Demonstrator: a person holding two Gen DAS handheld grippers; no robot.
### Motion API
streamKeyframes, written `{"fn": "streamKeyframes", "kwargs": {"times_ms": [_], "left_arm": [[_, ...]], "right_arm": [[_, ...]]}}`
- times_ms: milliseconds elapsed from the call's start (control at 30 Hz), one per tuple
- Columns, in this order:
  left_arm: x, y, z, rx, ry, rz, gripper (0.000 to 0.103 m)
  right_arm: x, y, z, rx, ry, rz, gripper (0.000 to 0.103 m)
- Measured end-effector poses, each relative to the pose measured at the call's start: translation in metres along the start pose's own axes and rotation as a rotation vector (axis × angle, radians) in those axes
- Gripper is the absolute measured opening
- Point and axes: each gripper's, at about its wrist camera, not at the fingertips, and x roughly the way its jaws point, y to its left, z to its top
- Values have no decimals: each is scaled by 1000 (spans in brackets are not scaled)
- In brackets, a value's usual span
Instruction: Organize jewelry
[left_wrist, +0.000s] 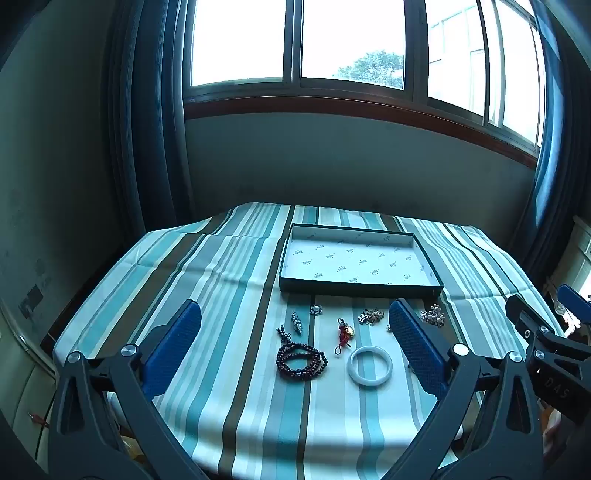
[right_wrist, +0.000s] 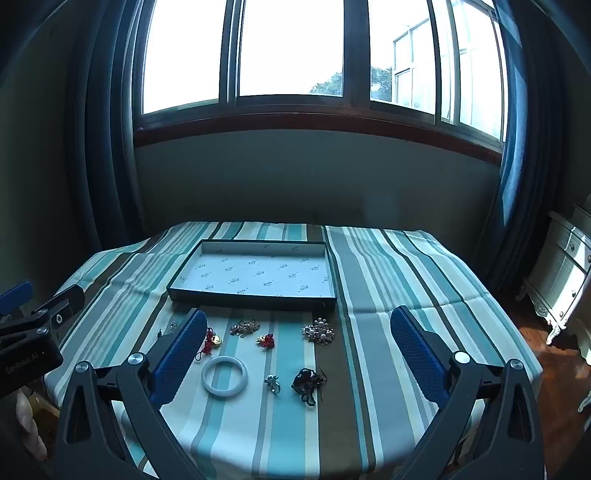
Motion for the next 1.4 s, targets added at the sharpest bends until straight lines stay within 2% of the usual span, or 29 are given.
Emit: {"fn": "streamKeyframes", "kwargs": {"times_ms": [1400], "left_arm": [[-3, 0, -1, 22, 10, 5, 101]], "right_arm": [[-2, 5, 2, -12, 4, 4, 99]]}}
